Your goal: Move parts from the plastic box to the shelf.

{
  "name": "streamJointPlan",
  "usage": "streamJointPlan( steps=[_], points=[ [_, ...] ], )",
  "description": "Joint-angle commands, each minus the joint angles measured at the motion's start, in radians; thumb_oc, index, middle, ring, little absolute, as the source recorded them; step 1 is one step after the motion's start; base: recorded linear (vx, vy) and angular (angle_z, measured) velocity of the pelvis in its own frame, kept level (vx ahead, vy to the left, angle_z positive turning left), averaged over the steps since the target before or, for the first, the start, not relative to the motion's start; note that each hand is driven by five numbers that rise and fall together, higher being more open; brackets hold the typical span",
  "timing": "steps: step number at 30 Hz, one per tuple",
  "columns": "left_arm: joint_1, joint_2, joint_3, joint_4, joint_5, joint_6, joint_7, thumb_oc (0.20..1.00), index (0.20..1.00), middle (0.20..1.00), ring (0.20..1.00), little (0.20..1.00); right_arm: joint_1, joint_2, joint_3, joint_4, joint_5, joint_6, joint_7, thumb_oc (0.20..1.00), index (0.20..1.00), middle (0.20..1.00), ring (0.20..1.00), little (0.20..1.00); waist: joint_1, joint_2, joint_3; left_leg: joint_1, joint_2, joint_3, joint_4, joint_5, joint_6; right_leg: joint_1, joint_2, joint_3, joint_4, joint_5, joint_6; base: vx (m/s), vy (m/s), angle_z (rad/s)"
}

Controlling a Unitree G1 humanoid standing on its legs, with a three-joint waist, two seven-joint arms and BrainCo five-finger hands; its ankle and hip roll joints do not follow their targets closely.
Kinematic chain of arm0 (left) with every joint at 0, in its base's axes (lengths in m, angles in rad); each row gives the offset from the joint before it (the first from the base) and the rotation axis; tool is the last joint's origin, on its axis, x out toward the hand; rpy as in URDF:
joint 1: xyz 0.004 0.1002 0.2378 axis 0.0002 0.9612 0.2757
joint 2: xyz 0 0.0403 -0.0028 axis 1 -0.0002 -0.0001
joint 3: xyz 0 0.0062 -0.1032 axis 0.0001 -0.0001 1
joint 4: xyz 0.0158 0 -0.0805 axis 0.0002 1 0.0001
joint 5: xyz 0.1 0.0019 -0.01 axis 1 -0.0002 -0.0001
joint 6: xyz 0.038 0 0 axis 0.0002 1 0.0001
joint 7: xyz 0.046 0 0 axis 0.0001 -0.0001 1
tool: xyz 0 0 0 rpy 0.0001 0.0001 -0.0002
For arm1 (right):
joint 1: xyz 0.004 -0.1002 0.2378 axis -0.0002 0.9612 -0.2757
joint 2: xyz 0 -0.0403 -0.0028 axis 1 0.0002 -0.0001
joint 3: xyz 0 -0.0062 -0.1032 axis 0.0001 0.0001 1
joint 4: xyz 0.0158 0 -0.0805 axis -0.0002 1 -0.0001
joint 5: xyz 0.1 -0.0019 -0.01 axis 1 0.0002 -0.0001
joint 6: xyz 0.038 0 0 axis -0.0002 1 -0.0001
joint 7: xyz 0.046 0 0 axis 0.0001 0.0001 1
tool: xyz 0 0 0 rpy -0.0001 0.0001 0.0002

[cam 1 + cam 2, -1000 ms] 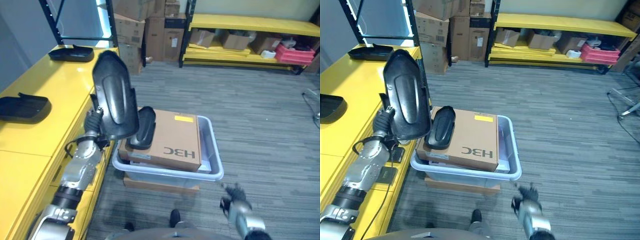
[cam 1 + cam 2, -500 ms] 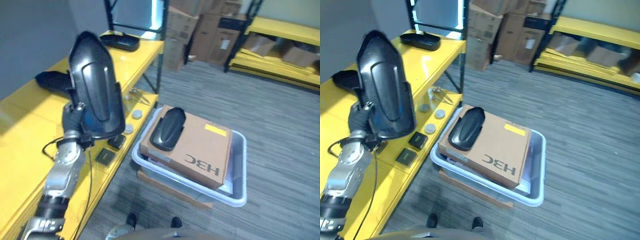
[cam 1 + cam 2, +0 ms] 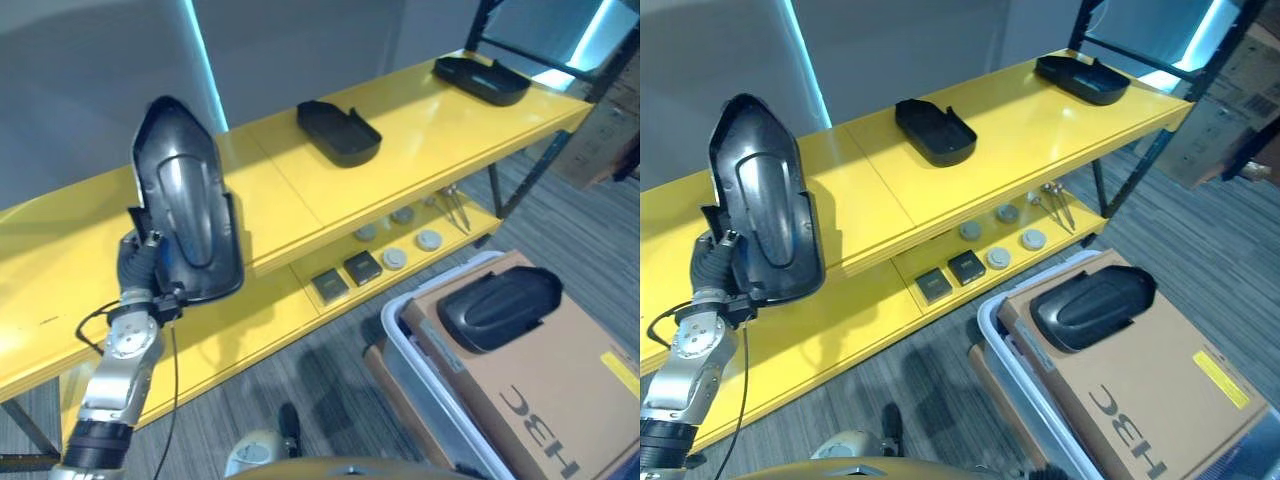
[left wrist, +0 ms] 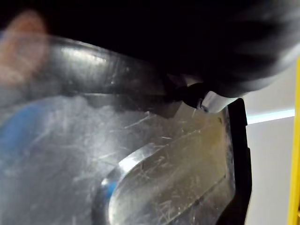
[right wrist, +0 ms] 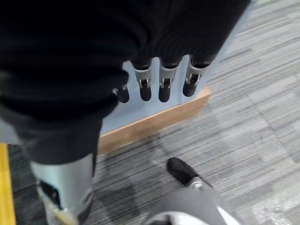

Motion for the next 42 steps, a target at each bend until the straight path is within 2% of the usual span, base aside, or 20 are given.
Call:
streamJointPlan(
  steps=[1, 3, 4, 5, 6, 7, 10, 11, 12, 13, 14, 15, 21, 23, 24, 27, 28, 31, 33, 42],
  points=[
    [-0.056, 0.044, 0.088, -0.057, 0.058, -0.128, -0.018, 0.2, 0.2, 0.2, 0.2, 0.2, 0.004, 0.025, 0.026, -0.012, 0.032, 0.007, -0.018, 1.0, 1.0, 1.0, 1.0, 1.0, 0.017, -0.012, -0.012, -0.066, -0.035, -0.077, 0.046, -0.037, -0.013, -0.016, 0.058, 0.007, 0.118, -0.011, -0.015, 0.29, 0.156, 0.33],
    [-0.063, 0.056, 0.091, -0.056, 0.053, -0.121, -0.029, 0.2, 0.2, 0.2, 0.2, 0.2, 0.004, 0.033, 0.023, -0.033, 0.06, 0.014, -0.028, 1.0, 1.0, 1.0, 1.0, 1.0, 0.015, -0.011, -0.013, -0.048, -0.052, -0.082, 0.044, -0.051, 0.014, -0.039, 0.022, 0.019, 0.248, 0.02, 0.013, 0.18, 0.176, 0.3],
    [-0.089, 0.061, 0.076, -0.044, 0.056, -0.116, -0.023, 0.2, 0.2, 0.2, 0.2, 0.2, 0.006, 0.039, 0.015, -0.053, 0.086, 0.024, -0.04, 1.0, 1.0, 1.0, 1.0, 1.0, -0.002, -0.002, -0.008, -0.025, -0.069, -0.092, 0.044, -0.068, 0.042, -0.106, -0.028, 0.054, 0.452, 0.096, 0.042, 0.16, 0.209, 0.45],
    [-0.095, 0.061, 0.072, -0.042, 0.057, -0.114, -0.019, 0.2, 0.2, 0.2, 0.2, 0.2, 0.006, 0.039, 0.013, -0.056, 0.089, 0.027, -0.041, 1.0, 1.0, 1.0, 1.0, 1.0, -0.004, -0.001, -0.007, -0.022, -0.075, -0.093, 0.044, -0.071, 0.048, -0.124, -0.04, 0.066, 0.494, 0.105, 0.048, 0.16, 0.225, 0.54],
    [-0.107, 0.064, 0.061, -0.035, 0.057, -0.112, -0.011, 0.2, 0.2, 0.2, 0.2, 0.2, 0.005, 0.039, 0.008, -0.056, 0.099, 0.027, -0.043, 1.0, 1.0, 1.0, 1.0, 1.0, -0.014, 0.004, -0.003, -0.011, -0.08, -0.099, 0.042, -0.078, 0.059, -0.162, -0.05, 0.098, 0.578, 0.123, 0.053, 0.06, 0.106, 0.49],
    [-0.14, 0.072, 0.032, -0.009, 0.059, -0.109, 0.014, 0.2, 0.2, 0.2, 0.2, 0.2, 0.0, 0.035, -0.003, -0.042, 0.091, 0.019, -0.035, 1.0, 1.0, 1.0, 1.0, 1.0, -0.049, 0.032, 0.014, 0.017, -0.066, -0.115, 0.036, -0.072, 0.073, -0.264, -0.037, 0.149, 0.668, 0.168, 0.021, 0.09, 0.049, 0.44],
    [-0.184, 0.078, -0.005, 0.019, 0.047, -0.103, 0.036, 0.2, 0.2, 0.2, 0.2, 0.2, -0.001, 0.031, -0.008, -0.009, 0.085, -0.002, -0.026, 1.0, 1.0, 1.0, 1.0, 1.0, -0.092, 0.045, 0.03, 0.067, -0.055, -0.174, 0.019, -0.08, 0.064, -0.33, -0.025, 0.218, 0.588, 0.201, 0.002, 0.14, -0.151, 0.57],
    [-0.209, 0.074, -0.025, 0.024, 0.052, -0.096, 0.041, 0.2, 0.2, 0.2, 0.2, 0.2, -0.005, 0.029, -0.019, 0.022, 0.09, -0.023, -0.02, 1.0, 1.0, 1.0, 1.0, 1.0, -0.11, 0.026, 0.035, 0.08, -0.052, -0.213, 0.015, -0.087, 0.051, -0.32, -0.027, 0.257, 0.405, 0.223, 0.004, 0.18, -0.289, 0.52],
    [-0.21, 0.074, -0.025, 0.024, 0.052, -0.096, 0.041, 0.2, 0.2, 0.2, 0.2, 0.2, -0.006, 0.029, -0.019, 0.022, 0.09, -0.024, -0.02, 1.0, 1.0, 1.0, 1.0, 1.0, -0.11, 0.029, 0.034, 0.078, -0.048, -0.214, 0.015, -0.085, 0.05, -0.316, -0.022, 0.253, 0.394, 0.231, 0.003, 0.19, -0.393, 0.41],
    [-0.229, 0.066, -0.043, 0.023, 0.059, -0.088, 0.043, 0.2, 0.2, 0.2, 0.2, 0.2, -0.009, 0.032, -0.033, 0.045, 0.093, -0.037, -0.02, 1.0, 1.0, 1.0, 1.0, 1.0, -0.129, 0.007, 0.038, 0.088, -0.051, -0.252, 0.017, -0.095, 0.039, -0.304, -0.015, 0.299, 0.223, 0.248, 0.013, 0.22, -0.423, 0.75],
    [-0.241, 0.06, -0.06, 0.019, 0.06, -0.083, 0.047, 0.2, 0.2, 0.2, 0.2, 0.2, -0.008, 0.037, -0.05, 0.065, 0.092, -0.046, -0.023, 1.0, 1.0, 1.0, 1.0, 1.0, -0.15, -0.019, 0.036, 0.103, -0.05, -0.289, 0.02, -0.119, 0.031, -0.306, -0.009, 0.367, 0.09, 0.309, 0.038, 0.3, -0.532, 0.77],
    [-0.241, 0.055, -0.057, 0.01, 0.059, -0.07, 0.046, 0.2, 0.2, 0.2, 0.2, 0.2, -0.004, 0.037, -0.053, 0.065, 0.084, -0.041, -0.021, 1.0, 1.0, 1.0, 1.0, 1.0, -0.156, -0.024, 0.035, 0.112, -0.033, -0.295, 0.018, -0.125, 0.024, -0.289, 0.003, 0.38, 0.047, 0.29, 0.047, 0.24, -0.379, 0.85],
    [-0.21, 0.016, -0.061, -0.023, 0.068, -0.011, 0.055, 0.2, 0.2, 0.2, 0.2, 0.2, 0.006, 0.008, -0.045, 0.046, 0.074, -0.017, -0.01, 1.0, 1.0, 1.0, 1.0, 1.0, -0.155, -0.055, -0.001, 0.113, 0.05, -0.276, 0.009, -0.092, -0.031, -0.18, 0.052, 0.363, -0.052, 0.235, 0.035, 0.13, -0.257, 0.62],
    [-0.207, 0.002, -0.063, -0.04, 0.077, 0.038, 0.063, 0.2, 0.2, 0.2, 0.2, 0.2, 0.009, -0.001, -0.046, 0.034, 0.081, -0.002, -0.018, 1.0, 1.0, 1.0, 1.0, 1.0, -0.152, -0.064, -0.012, 0.099, 0.08, -0.253, 0.018, -0.077, -0.05, -0.148, 0.064, 0.34, -0.079, 0.221, 0.02, 0.09, -0.18, 0.21],
    [-0.215, -0.005, -0.069, -0.041, 0.078, 0.105, 0.064, 0.2, 0.2, 0.2, 0.2, 0.2, 0.01, -0.009, -0.049, 0.028, 0.107, 0.006, -0.029, 1.0, 1.0, 1.0, 1.0, 1.0, -0.155, -0.067, -0.02, 0.088, 0.1, -0.234, 0.029, -0.066, -0.063, -0.134, 0.072, 0.321, -0.091, 0.213, 0.009, 0.08, -0.167, 0.28],
    [-0.251, -0.009, -0.096, -0.004, 0.114, 0.187, 0.058, 0.2, 0.2, 0.2, 0.2, 0.2, 0.022, -0.015, -0.06, 0.007, 0.104, 0.02, -0.029, 1.0, 1.0, 1.0, 1.0, 1.0, -0.172, -0.067, -0.031, 0.076, 0.124, -0.169, 0.042, -0.054, -0.074, -0.123, 0.073, 0.28, -0.098, 0.203, 0.002, 0.04, -0.12, 0.32],
    [-0.284, -0.002, -0.121, 0.03, 0.118, 0.244, 0.048, 0.2, 0.2, 0.2, 0.2, 0.2, 0.027, -0.016, -0.063, -0.004, 0.113, 0.025, -0.034, 1.0, 1.0, 1.0, 1.0, 1.0, -0.188, -0.061, -0.036, 0.078, 0.137, -0.132, 0.037, -0.048, -0.078, -0.122, 0.072, 0.262, -0.095, 0.197, 0.0, 0.02, -0.067, 0.42],
    [-0.317, 0.013, -0.147, 0.071, 0.125, 0.28, 0.053, 0.2, 0.2, 0.2, 0.2, 0.2, 0.026, -0.019, -0.06, -0.009, 0.131, 0.029, -0.035, 1.0, 1.0, 1.0, 1.0, 1.0, -0.199, -0.055, -0.04, 0.088, 0.138, -0.12, 0.025, -0.046, -0.077, -0.121, 0.073, 0.26, -0.094, 0.193, 0.0, 0.03, -0.02, 0.43],
    [-0.374, 0.04, -0.187, 0.166, 0.139, 0.346, 0.084, 0.2, 0.2, 0.2, 0.2, 0.2, 0.015, -0.02, -0.049, -0.005, 0.13, 0.042, -0.021, 1.0, 1.0, 1.0, 1.0, 1.0, -0.222, -0.036, -0.049, 0.109, 0.133, -0.115, 0.002, -0.045, -0.073, -0.122, 0.077, 0.279, -0.092, 0.186, -0.001, 0.06, 0.028, -0.2],
    [-0.499, 0.079, -0.227, 0.483, 0.129, 0.392, 0.168, 0.2, 0.2, 0.2, 0.2, 0.2, 0.023, -0.011, 0.012, -0.007, 0.054, 0.031, 0.009, 1.0, 1.0, 1.0, 1.0, 1.0, -0.27, -0.013, -0.059, 0.137, 0.13, -0.081, -0.014, -0.046, -0.07, -0.118, 0.077, 0.317, -0.09, 0.182, 0.006, 0.03, 0.03, -0.15]
  ],
)
